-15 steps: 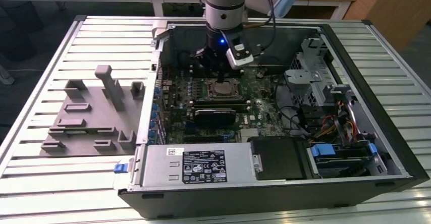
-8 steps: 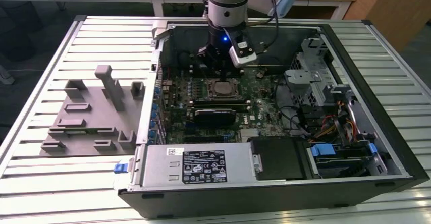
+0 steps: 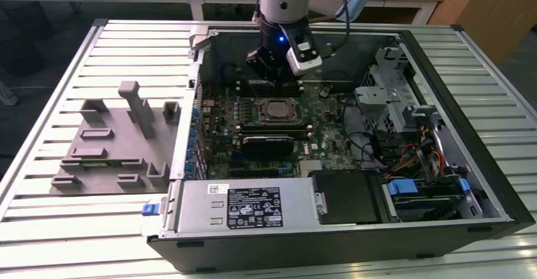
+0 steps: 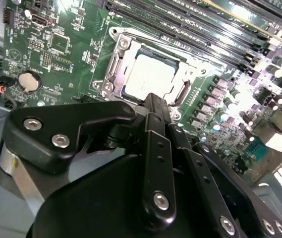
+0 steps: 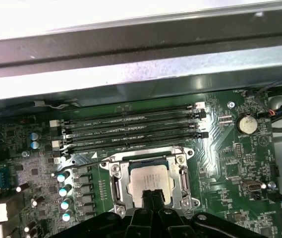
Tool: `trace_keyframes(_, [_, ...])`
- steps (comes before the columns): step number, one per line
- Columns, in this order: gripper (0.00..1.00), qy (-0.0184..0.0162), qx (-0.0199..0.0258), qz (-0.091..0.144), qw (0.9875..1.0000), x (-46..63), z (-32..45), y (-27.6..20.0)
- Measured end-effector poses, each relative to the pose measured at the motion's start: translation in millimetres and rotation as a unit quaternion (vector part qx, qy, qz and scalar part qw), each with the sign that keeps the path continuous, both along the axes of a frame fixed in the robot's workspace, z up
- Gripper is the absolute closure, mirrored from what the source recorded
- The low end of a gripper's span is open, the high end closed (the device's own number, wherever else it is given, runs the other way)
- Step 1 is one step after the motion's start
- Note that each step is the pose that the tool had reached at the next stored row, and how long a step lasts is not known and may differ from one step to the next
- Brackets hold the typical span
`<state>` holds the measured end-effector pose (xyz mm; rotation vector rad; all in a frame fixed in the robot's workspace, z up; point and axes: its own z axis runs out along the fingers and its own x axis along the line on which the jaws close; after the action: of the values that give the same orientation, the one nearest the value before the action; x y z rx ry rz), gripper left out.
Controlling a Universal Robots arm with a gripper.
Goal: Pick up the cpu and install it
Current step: 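Close the cpu cover, then install the first cpu locking lever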
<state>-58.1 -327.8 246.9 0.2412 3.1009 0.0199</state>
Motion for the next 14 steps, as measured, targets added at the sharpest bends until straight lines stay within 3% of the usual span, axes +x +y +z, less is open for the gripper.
trace_keyframes(14, [0.89,0.0000,0.0000,0.000,1.0000,-0.1,0.6,0.0])
